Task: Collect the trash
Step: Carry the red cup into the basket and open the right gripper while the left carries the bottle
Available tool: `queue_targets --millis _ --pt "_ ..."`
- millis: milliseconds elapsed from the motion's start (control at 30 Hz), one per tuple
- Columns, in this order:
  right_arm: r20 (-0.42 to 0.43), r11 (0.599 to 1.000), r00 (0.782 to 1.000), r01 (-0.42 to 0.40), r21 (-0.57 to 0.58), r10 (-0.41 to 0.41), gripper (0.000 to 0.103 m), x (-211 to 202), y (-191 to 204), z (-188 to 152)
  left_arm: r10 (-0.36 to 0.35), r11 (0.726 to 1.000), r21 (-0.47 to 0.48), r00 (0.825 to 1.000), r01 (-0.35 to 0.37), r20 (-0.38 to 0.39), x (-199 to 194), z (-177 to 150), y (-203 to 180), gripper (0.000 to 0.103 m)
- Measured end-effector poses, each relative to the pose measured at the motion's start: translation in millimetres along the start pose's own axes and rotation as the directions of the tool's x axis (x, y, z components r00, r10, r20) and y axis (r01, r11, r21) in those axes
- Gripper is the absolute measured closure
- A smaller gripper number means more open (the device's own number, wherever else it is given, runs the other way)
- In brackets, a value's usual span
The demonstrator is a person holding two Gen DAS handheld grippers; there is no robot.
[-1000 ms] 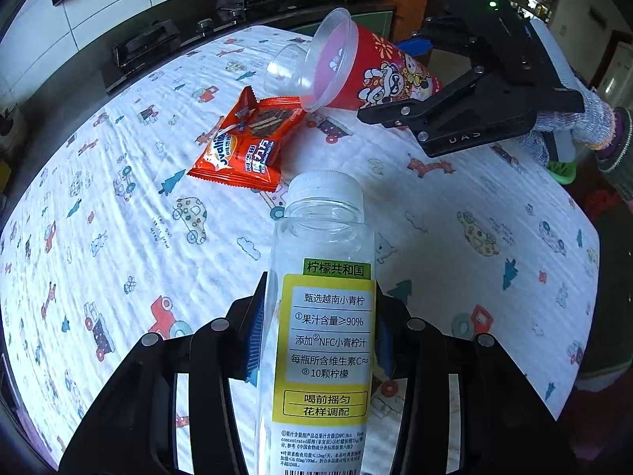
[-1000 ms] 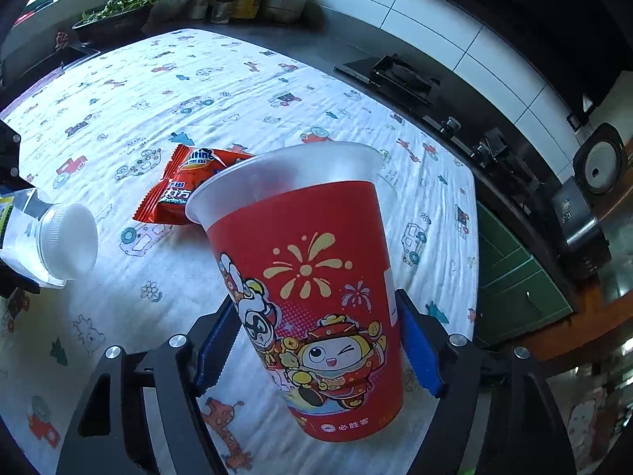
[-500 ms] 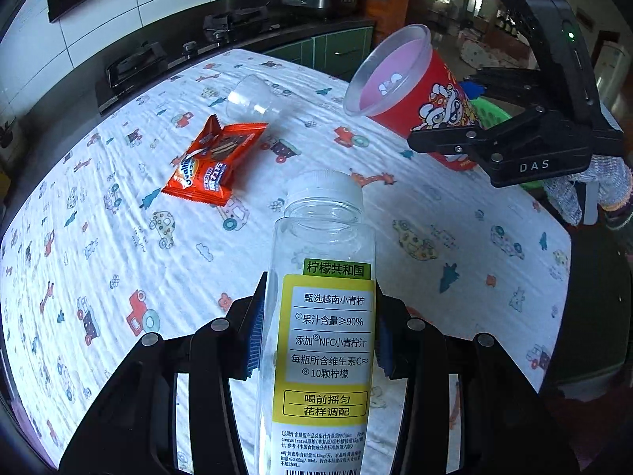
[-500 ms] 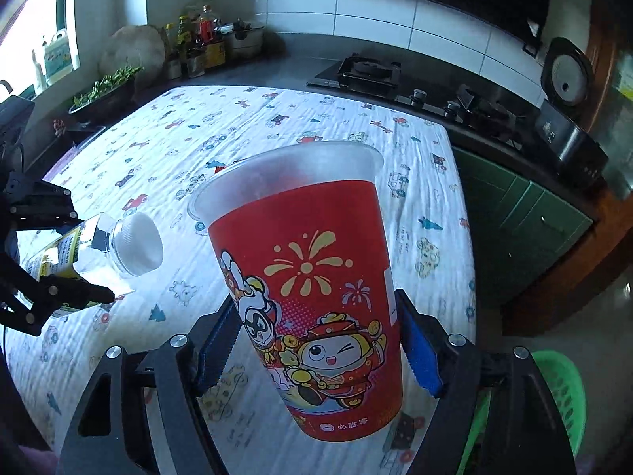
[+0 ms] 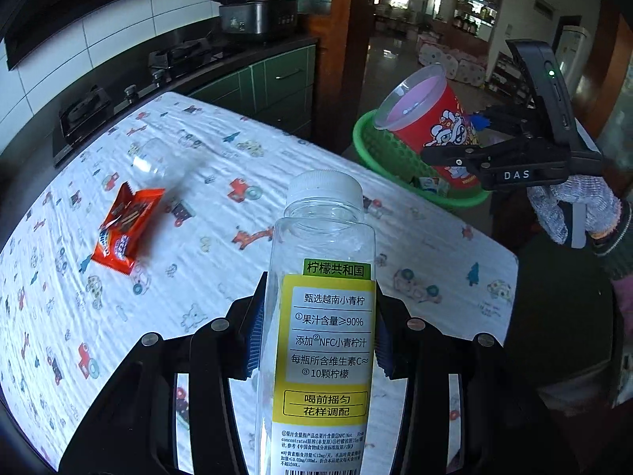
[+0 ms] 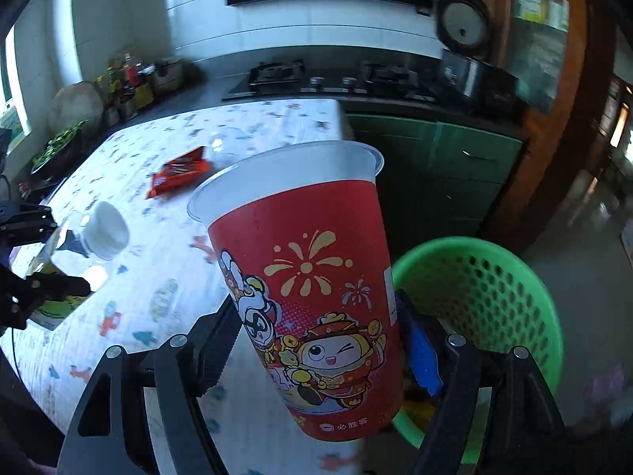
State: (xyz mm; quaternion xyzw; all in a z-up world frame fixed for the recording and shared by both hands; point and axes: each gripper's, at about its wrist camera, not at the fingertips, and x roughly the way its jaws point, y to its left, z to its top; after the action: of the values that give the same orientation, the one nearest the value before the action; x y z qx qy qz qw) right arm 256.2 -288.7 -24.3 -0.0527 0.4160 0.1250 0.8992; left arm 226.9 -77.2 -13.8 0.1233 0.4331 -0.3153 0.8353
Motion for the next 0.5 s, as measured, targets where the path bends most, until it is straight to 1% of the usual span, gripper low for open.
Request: queue_targets --millis 233,400,500 --pt "-0.030 0.986 0.995 0.094 0.136 -0.090 0.030 -2 -71 -31 -0.045 0.999 0.027 0.999 0.045 0.002 21 28 -35 0.059" --pt "-0.062 0.969 0.990 0.139 0.205 -0.129 0.030 6 -107 -50 -0.062 0.997 0.038 0.998 0.062 -0.008 42 50 -56 0.059" --pt "-0.077 0.956 0.987 0.153 0.249 -0.138 0.030 10 -127 -61 -0.073 0.997 0.033 0.997 0.073 -0.003 51 65 -65 0.059"
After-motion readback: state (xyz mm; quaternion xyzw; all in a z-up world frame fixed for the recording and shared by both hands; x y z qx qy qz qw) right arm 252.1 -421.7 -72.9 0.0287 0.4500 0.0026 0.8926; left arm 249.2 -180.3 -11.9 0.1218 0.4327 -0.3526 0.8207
